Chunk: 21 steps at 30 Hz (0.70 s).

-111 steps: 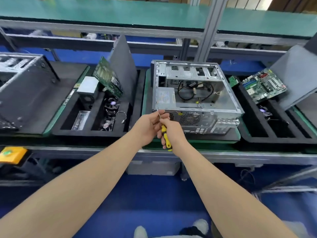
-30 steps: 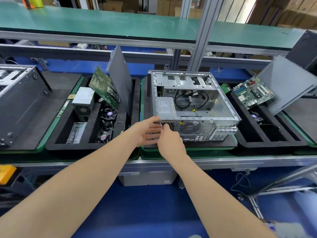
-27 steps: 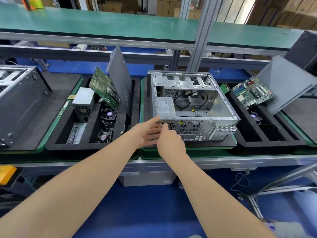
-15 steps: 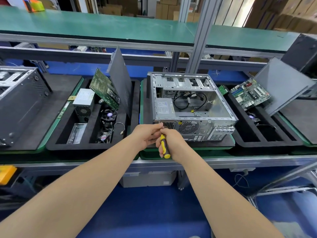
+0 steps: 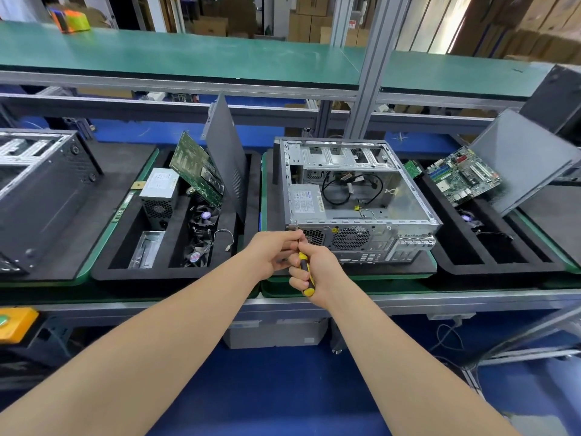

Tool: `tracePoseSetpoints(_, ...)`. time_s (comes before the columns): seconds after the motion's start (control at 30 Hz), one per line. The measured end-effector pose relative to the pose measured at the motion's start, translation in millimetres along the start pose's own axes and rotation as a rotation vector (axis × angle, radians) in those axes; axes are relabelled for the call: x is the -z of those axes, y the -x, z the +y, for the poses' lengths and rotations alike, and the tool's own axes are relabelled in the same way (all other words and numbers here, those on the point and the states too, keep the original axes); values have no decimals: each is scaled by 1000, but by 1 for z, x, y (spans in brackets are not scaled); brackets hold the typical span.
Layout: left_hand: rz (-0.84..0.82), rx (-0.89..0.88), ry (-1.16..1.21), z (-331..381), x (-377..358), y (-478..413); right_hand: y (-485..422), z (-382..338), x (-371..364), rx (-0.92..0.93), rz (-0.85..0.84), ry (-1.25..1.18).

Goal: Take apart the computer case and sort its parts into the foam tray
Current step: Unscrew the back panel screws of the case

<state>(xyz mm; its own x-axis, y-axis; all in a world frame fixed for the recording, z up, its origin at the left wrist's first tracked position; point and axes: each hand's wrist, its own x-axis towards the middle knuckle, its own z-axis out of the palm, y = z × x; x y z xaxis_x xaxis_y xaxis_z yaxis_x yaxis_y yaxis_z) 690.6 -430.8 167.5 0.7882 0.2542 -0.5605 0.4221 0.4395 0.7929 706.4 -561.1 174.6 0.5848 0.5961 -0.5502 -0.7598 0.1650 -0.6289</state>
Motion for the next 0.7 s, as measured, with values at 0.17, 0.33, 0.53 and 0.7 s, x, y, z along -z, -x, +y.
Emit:
tracePoseSetpoints(0.17,32,-12,26,1,1,1,-1,0,-5,11,82,67)
tracePoseSetpoints(0.33,39,-52,16,4,-2,2,1,0,-7,22,110,73)
tracePoseSetpoints(0.53,14,-35,35,2,1,0,1,2,-8,36,121,70)
tracePoseSetpoints(0.7,1,-37,66,-1,-1,-2,2,2,-10,62,197,229)
